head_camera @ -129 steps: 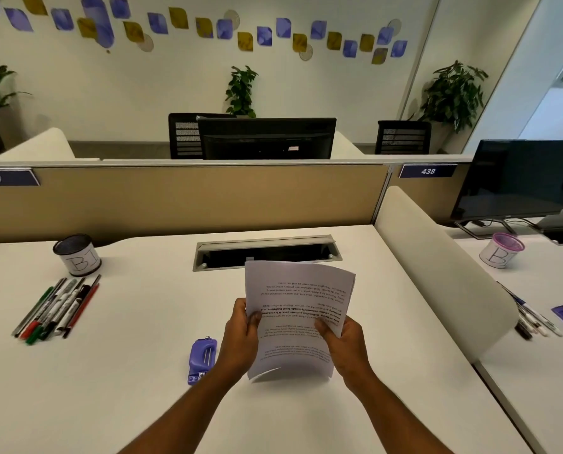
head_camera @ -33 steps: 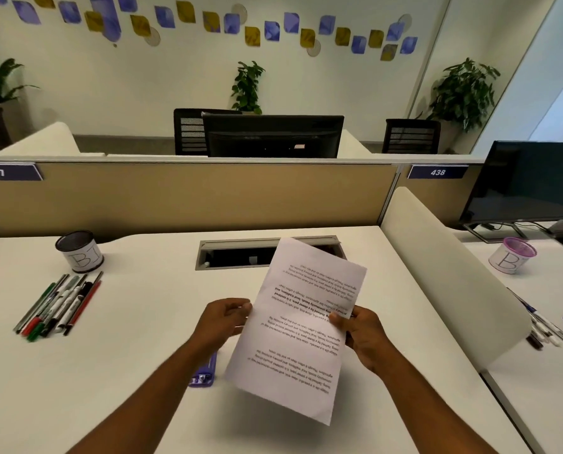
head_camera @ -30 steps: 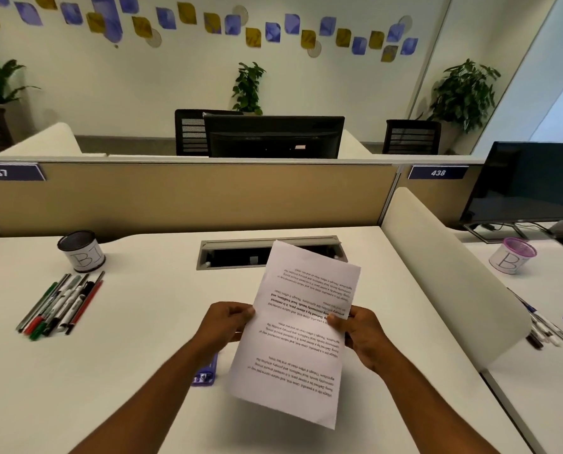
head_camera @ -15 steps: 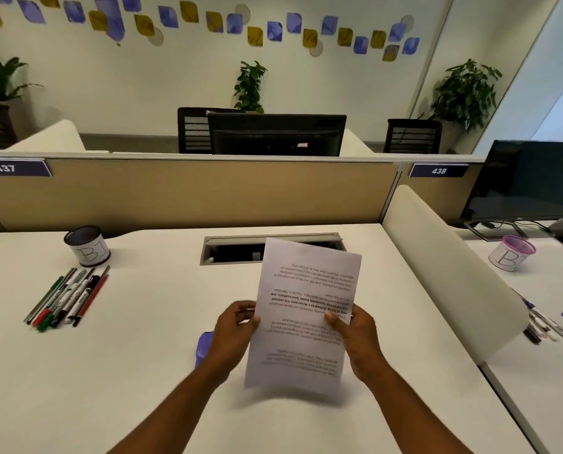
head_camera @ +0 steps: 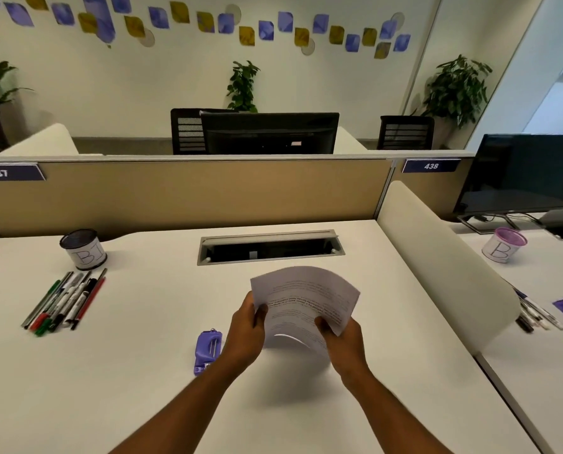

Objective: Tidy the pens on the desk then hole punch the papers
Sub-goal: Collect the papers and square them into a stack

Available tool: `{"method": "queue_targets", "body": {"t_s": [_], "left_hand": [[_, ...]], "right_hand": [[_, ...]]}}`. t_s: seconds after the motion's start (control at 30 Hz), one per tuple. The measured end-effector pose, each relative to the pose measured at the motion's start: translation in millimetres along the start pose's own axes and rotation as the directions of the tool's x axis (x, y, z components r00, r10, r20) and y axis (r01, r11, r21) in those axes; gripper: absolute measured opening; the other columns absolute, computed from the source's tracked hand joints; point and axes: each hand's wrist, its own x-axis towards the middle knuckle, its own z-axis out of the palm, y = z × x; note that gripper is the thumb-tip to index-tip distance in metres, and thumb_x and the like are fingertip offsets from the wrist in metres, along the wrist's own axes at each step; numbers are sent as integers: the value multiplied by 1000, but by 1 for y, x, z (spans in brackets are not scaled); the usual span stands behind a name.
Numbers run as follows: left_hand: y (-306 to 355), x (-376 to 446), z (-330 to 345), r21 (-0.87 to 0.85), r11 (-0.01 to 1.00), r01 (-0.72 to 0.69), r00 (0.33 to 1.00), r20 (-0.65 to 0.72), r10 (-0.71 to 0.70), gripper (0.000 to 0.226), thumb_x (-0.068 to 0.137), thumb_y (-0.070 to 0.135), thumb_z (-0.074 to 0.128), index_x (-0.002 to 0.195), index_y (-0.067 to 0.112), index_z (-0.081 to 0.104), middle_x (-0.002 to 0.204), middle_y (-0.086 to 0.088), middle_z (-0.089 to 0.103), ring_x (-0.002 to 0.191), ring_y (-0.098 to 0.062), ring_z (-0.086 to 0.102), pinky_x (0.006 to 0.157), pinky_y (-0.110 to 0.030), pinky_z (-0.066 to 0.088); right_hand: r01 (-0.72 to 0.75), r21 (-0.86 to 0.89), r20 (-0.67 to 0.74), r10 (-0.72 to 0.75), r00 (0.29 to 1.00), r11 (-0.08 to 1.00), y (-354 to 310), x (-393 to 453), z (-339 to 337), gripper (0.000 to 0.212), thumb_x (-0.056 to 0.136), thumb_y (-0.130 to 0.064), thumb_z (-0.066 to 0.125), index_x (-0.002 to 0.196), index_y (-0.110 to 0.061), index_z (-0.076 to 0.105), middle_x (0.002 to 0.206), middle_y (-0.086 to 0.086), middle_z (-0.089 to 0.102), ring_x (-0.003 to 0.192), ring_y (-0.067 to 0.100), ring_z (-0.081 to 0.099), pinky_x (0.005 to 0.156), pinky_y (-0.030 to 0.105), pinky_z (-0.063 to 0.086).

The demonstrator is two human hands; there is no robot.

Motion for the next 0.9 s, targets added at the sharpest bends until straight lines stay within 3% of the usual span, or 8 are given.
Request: {"method": "queue_targets", "body": {"t_s": [0.13,0.23,0.37,0.43,0.5,0.73,0.8,0.9], "left_hand": [[9,12,-2,19,1000,-8,999,-54,9,20,105,18,43,121,19,54,106,1,66,98,-20,68,72,-25,58],[11,14,-8,-121,991,57,992,-105,-70,23,105,24,42,125,19,54,115,0,66,103,-19,65,75,-27,56],[7,7,-11,-387,911,142,976,-98,-194,33,104,18,48,136,13,51,127,-10,65,116,-29,62,99,-54,53],[4,3,-10,-500,851,160,967,-95,-238,35,103,13,49,139,12,49,129,-12,64,117,-32,62,101,-57,51],[1,1,-6,-598,780,183,952,-89,-292,39,102,9,50,141,12,47,130,-13,64,116,-33,63,101,-56,51],[-16,13,-31,-779,560,281,939,104,-328,38,94,8,60,131,13,56,125,-15,69,112,-32,67,85,-43,61],[-17,27,-62,-714,646,271,951,94,-294,44,86,18,70,129,15,60,123,-15,69,106,-33,68,77,-40,62],[-10,42,-82,-294,919,262,964,114,-239,51,78,40,79,124,24,64,115,-5,74,96,-30,71,74,-44,61]], "right_hand": [[59,-33,-46,-61,997,998,-16,8,-4,21,89,-30,78,105,-36,65,101,-6,74,95,21,73,75,34,65],[30,-137,-136,-48,989,990,-18,10,-18,59,79,-44,83,128,-34,52,123,-8,66,105,20,70,81,37,64],[-322,111,-206,339,918,940,-2,7,-32,102,70,-41,91,151,-19,33,135,7,56,125,35,58,102,53,51],[-452,414,55,475,879,790,5,5,-32,85,69,-36,90,140,-8,52,120,10,70,117,38,63,95,54,54],[-493,546,248,432,867,678,4,2,-27,61,75,-24,85,130,-10,63,118,18,74,113,41,67,87,52,58],[-229,393,56,226,973,890,-5,19,-31,33,83,-4,77,114,-13,69,106,12,79,99,38,74,86,55,61],[-172,267,32,170,985,948,-6,27,-44,27,85,-7,77,110,-15,70,102,9,80,93,35,76,82,53,63],[-94,96,7,94,996,991,-10,35,-53,21,87,-12,79,105,-17,71,98,8,80,81,25,78,70,41,64]]}}
